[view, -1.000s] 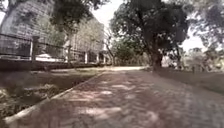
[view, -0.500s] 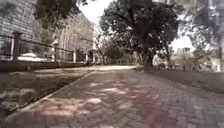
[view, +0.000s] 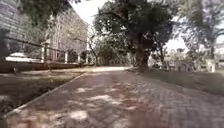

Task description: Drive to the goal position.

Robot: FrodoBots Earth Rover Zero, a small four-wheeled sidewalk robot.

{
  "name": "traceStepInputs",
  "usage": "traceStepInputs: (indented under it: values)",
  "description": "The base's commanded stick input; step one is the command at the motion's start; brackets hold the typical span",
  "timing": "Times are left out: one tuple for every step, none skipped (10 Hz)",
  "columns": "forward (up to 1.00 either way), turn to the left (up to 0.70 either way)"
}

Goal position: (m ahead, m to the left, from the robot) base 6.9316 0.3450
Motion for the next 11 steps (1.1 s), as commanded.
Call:
traceStepInputs:
  values:
    - [0.85, 0.00]
    - [0.85, 0.00]
    - [0.85, 0.00]
    - [0.85, 0.00]
    - [0.85, 0.00]
    - [0.85, 0.00]
    - [0.85, 0.00]
    - [0.85, 0.00]
    - [0.85, 0.00]
    - [0.85, 0.00]
    - [0.85, 0.00]
